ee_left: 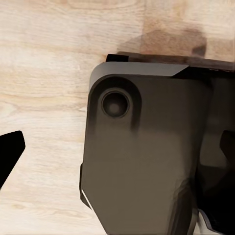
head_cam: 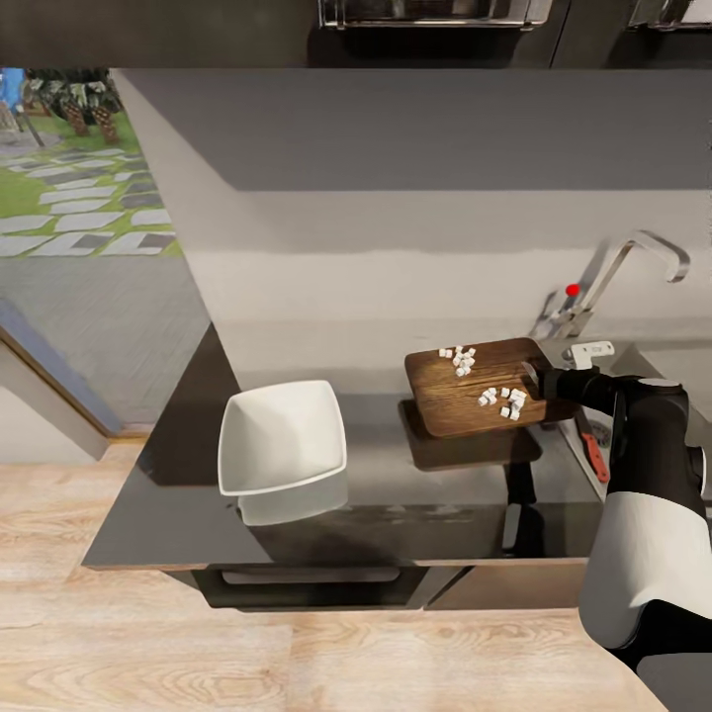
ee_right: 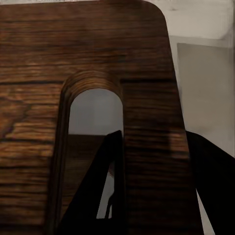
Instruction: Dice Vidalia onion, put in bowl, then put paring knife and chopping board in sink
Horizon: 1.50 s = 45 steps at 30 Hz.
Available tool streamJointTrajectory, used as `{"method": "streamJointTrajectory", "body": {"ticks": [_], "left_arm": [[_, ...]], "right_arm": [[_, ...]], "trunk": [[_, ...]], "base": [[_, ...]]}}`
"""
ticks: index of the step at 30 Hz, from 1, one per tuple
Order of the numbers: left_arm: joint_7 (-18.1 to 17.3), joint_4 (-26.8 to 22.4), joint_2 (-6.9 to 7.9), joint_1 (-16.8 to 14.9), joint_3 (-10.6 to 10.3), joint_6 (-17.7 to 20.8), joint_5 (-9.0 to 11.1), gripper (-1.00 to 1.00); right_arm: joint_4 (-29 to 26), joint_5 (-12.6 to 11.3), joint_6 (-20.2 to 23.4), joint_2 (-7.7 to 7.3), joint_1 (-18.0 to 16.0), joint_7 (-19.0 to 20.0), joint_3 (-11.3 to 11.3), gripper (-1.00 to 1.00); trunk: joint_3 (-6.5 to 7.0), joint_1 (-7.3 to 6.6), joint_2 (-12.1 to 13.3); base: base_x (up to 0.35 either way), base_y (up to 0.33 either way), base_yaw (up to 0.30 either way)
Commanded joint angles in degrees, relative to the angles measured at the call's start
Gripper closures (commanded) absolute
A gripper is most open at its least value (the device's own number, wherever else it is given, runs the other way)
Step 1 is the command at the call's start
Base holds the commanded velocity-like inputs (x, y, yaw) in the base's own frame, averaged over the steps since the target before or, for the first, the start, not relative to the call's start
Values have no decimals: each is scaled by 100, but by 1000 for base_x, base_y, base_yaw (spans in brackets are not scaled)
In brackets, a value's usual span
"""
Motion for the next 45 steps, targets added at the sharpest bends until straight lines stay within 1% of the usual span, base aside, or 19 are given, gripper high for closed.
{"method": "streamJointTrajectory", "body": {"ticks": [1,6,10,15,28,45], "left_arm": [[12,25,-5,-10,-49,-39,40,-100],[12,25,-5,-10,-49,-39,40,-100],[11,25,-2,-10,-49,-37,40,-100],[12,25,-4,-10,-49,-38,40,-100],[8,25,-4,-10,-49,-37,40,-100],[10,25,-3,-10,-49,-39,40,-100]], "right_arm": [[-7,52,13,0,-5,49,-10,100],[-6,229,10,4,-5,55,-6,100],[-6,279,9,8,-5,57,-5,100],[-5,288,9,17,-5,57,-5,100],[-6,292,9,18,-5,57,-5,100],[-6,292,9,18,-5,57,-5,100]], "trunk": [[4,1,-5],[49,1,-5],[85,1,-5],[112,1,-5],[115,1,-5],[115,1,-5]], "base": [[0,0,0],[0,0,0],[0,0,0],[0,0,0],[0,2,0],[0,159,0]]}}
